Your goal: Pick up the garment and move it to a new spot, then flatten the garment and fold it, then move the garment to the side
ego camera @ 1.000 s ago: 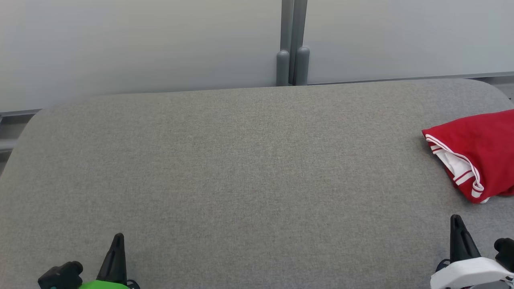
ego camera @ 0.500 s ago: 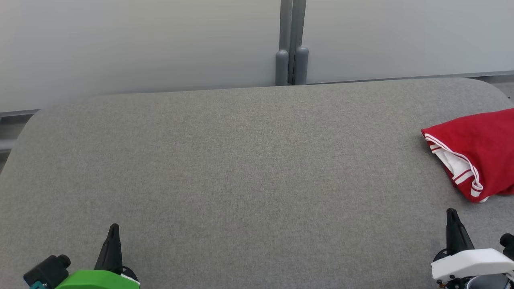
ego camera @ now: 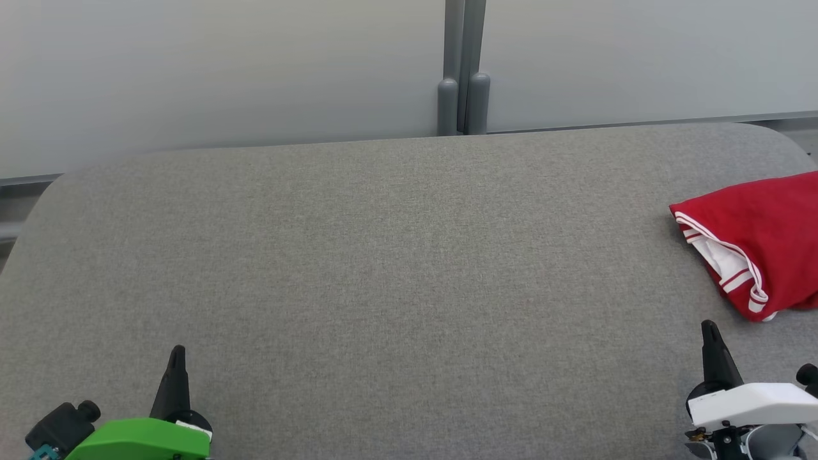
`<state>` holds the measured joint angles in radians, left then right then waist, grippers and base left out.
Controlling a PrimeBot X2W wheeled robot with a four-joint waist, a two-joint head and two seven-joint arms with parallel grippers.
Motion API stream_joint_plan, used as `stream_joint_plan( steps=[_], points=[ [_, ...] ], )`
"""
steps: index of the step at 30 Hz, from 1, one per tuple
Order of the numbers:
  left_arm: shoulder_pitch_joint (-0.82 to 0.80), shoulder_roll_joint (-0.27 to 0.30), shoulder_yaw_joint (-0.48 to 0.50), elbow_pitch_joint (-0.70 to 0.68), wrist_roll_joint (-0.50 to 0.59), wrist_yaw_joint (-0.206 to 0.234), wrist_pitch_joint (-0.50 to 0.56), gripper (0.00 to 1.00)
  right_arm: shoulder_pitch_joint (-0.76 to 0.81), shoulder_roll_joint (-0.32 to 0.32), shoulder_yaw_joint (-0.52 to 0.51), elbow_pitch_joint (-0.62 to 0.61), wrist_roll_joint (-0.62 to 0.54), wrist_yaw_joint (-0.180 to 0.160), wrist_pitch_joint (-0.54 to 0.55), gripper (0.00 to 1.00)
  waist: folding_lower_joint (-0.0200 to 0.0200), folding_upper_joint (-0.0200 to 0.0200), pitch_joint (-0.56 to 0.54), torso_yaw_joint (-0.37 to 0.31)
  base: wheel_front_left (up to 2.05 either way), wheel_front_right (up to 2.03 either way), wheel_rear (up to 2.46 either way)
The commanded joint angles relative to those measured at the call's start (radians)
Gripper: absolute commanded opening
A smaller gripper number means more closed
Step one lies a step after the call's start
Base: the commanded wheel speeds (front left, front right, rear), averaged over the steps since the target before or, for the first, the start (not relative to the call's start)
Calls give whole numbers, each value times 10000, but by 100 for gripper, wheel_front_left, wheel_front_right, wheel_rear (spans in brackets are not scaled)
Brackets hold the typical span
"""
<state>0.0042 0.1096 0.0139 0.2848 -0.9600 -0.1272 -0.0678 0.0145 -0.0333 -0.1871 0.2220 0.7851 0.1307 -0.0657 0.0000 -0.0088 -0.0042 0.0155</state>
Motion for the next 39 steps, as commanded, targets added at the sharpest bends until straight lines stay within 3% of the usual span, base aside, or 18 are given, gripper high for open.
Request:
stream_joint_plan(
  steps=[1,39],
  points=[
    [-298,11,98,-160,-316,-24,72,0,-215,-89,19,-70,352,5,69,0,0,33,1,-2,0,0,0],
    [-799,-344,620,-344,-3909,-42,1089,0,-811,-152,419,64,4927,4,1098,0,0,60,35,-77,0,0,0]
  ],
)
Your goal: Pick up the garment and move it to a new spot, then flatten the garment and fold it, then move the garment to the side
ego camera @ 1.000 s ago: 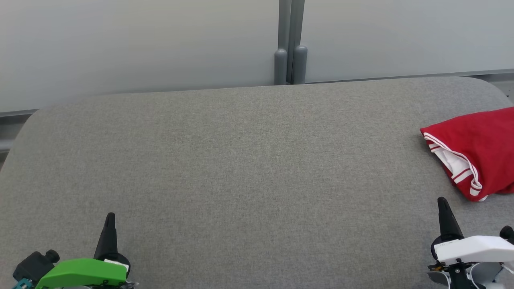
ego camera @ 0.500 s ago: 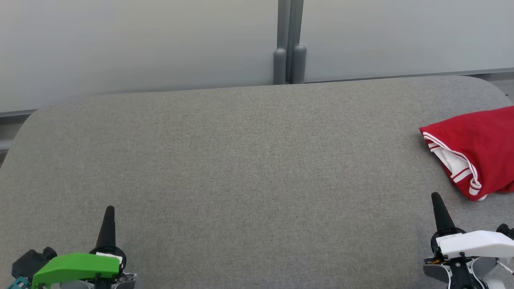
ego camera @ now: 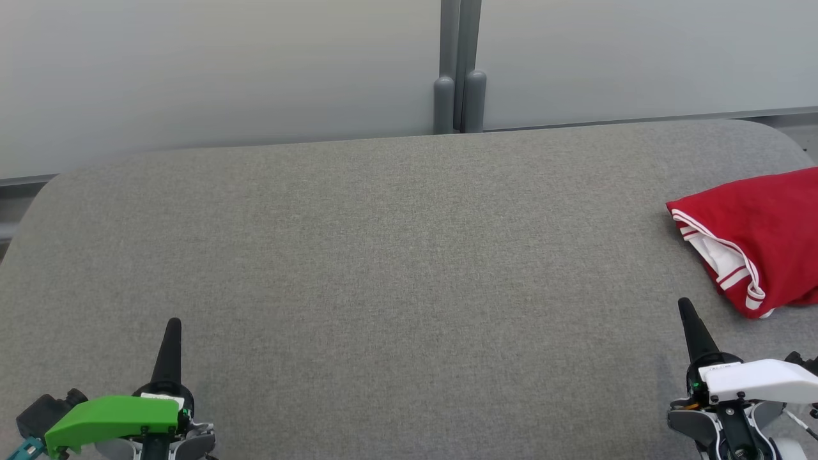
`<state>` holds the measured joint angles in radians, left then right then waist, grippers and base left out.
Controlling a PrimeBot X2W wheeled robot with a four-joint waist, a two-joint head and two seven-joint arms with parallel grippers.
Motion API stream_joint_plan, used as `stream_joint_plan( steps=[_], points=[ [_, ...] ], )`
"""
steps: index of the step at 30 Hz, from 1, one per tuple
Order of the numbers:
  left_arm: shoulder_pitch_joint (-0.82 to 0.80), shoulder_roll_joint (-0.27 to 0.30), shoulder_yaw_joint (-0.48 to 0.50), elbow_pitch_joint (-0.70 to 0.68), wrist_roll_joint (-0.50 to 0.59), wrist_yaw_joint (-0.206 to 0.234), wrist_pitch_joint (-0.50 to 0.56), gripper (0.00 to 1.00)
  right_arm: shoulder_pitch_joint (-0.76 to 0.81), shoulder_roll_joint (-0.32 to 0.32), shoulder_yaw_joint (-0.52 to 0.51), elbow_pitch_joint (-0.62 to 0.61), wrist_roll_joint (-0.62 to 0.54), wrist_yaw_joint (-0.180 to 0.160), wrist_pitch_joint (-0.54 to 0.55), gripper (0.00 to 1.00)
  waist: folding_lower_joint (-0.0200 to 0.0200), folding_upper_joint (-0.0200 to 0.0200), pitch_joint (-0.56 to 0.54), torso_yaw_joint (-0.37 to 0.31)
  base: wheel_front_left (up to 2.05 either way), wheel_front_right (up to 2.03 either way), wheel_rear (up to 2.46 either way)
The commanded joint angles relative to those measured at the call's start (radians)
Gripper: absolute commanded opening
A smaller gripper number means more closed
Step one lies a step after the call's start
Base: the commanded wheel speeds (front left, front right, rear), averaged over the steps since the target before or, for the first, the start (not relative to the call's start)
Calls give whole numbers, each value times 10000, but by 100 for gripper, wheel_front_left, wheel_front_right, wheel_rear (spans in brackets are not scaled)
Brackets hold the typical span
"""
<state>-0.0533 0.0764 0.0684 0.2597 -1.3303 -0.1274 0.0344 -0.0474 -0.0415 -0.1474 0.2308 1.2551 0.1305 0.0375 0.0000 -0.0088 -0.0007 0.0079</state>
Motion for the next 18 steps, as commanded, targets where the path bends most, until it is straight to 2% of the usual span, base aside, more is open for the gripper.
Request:
stream_joint_plan(
  steps=[1,18],
  points=[
    [-239,-21,87,-97,-290,-40,85,0,-207,-69,30,-21,320,6,80,0,0,61,1,-3,0,0,0],
    [-415,-142,257,-160,-1553,-49,436,0,-411,-94,170,31,1928,5,440,0,0,73,17,-37,0,0,0]
  ],
)
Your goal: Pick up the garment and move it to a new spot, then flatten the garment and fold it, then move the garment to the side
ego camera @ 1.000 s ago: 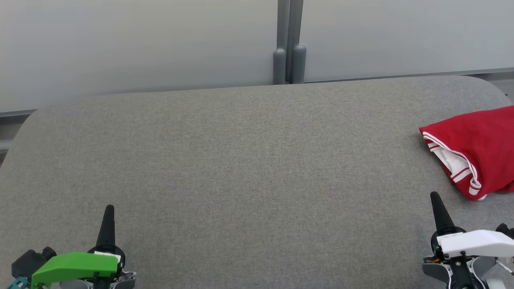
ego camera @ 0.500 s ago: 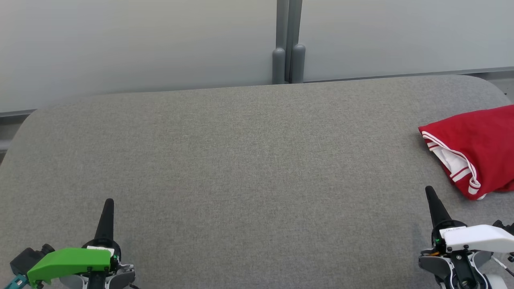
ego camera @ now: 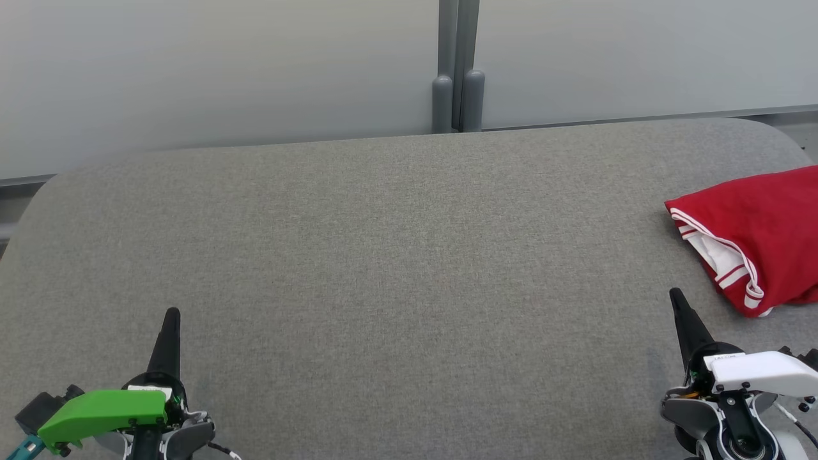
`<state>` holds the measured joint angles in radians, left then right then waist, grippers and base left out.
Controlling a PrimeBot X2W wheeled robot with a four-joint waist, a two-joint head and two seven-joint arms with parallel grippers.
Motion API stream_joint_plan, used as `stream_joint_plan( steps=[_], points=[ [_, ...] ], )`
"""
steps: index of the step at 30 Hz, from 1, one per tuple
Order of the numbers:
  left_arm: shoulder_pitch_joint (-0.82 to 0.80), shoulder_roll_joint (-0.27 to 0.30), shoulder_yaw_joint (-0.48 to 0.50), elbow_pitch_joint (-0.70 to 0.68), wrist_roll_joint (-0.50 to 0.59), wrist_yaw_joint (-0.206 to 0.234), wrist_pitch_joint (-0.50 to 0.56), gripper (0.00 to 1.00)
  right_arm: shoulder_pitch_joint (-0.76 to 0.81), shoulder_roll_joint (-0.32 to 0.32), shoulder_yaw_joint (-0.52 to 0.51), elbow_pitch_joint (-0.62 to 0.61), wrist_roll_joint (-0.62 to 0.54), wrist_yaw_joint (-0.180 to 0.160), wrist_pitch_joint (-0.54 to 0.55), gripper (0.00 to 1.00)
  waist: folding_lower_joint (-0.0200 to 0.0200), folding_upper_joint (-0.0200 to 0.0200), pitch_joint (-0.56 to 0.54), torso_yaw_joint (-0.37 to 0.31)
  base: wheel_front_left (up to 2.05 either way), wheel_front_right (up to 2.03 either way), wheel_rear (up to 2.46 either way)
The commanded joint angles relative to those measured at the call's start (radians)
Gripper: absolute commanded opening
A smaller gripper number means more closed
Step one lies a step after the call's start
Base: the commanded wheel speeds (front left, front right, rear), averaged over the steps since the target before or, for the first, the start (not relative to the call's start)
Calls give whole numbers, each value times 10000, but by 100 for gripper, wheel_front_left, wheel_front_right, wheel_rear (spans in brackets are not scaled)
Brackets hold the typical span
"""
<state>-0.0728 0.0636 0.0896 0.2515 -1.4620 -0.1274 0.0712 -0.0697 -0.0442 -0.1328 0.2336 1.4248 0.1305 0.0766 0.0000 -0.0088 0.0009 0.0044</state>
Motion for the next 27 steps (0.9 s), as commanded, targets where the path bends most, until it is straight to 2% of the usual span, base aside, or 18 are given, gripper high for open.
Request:
stream_joint_plan(
  steps=[1,22,27],
  points=[
    [-231,-18,56,-80,-301,-49,86,0,-194,-68,31,4,316,6,79,0,0,74,2,-4,0,0,0],
    [-395,-149,245,-129,-1544,-58,432,0,-384,-88,169,63,1925,5,438,0,0,88,20,-43,0,0,0],
    [-387,-143,243,-124,-1513,-57,441,0,-374,-85,168,63,1919,5,429,0,0,88,20,-44,0,0,0]
  ],
)
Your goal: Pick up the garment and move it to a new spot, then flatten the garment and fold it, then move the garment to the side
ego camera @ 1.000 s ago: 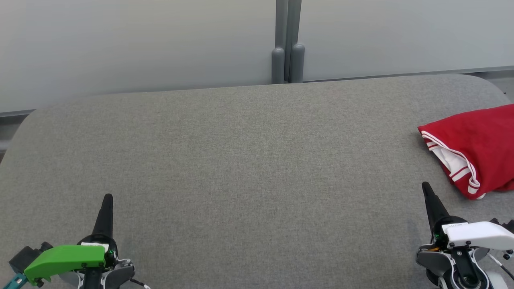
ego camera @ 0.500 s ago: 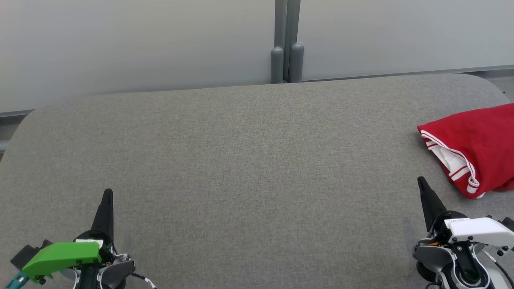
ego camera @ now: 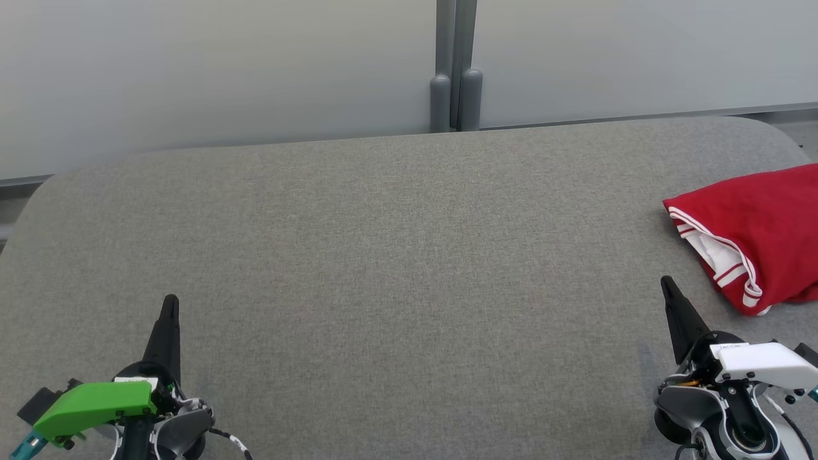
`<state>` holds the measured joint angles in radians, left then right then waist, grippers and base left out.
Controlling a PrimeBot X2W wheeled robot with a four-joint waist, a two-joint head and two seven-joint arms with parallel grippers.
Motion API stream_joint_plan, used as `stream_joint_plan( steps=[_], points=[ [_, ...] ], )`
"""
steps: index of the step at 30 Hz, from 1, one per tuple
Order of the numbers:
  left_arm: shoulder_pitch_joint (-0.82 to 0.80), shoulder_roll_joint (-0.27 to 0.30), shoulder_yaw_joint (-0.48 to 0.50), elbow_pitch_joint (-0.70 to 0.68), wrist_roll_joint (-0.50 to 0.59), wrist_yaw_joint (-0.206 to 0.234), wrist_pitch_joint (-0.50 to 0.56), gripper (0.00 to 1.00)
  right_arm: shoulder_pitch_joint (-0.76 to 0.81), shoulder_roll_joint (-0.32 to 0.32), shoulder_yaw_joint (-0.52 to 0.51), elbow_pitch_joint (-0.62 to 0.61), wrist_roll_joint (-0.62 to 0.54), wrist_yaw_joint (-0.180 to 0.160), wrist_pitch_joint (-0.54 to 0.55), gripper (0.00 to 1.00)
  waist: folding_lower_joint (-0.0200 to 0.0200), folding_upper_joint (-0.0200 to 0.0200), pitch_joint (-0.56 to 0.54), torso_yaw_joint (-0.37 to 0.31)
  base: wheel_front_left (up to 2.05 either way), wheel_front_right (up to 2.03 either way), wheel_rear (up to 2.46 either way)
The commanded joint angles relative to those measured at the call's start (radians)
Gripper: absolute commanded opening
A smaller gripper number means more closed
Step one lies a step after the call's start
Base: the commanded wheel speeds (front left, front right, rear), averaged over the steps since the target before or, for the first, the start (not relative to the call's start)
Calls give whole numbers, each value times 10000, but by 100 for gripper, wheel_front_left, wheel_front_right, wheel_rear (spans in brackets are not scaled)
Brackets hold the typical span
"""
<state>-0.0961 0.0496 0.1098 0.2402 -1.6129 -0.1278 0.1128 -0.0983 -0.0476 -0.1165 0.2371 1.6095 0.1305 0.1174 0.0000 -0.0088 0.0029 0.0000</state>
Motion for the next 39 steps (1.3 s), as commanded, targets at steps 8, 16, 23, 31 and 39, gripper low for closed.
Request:
stream_joint_plan(
  steps=[8,16,23,31,39],
  points=[
    [-152,-3,40,-11,-3,-53,25,0,-88,-51,5,28,73,4,19,0,0,88,0,0,0,0,0],
    [-151,-4,39,-10,-1,-53,25,0,-87,-51,6,28,73,5,20,0,0,88,0,0,0,0,0],
    [-151,-4,39,-11,-1,-53,25,0,-87,-51,6,27,73,5,20,0,0,88,0,0,0,0,0],
    [-151,-4,37,-11,-5,-53,23,0,-87,-51,6,27,73,5,18,0,0,88,0,0,0,0,0],
    [-149,-2,34,-12,-6,-53,21,0,-86,-51,5,27,73,5,18,0,0,88,0,0,0,0,0]
  ],
)
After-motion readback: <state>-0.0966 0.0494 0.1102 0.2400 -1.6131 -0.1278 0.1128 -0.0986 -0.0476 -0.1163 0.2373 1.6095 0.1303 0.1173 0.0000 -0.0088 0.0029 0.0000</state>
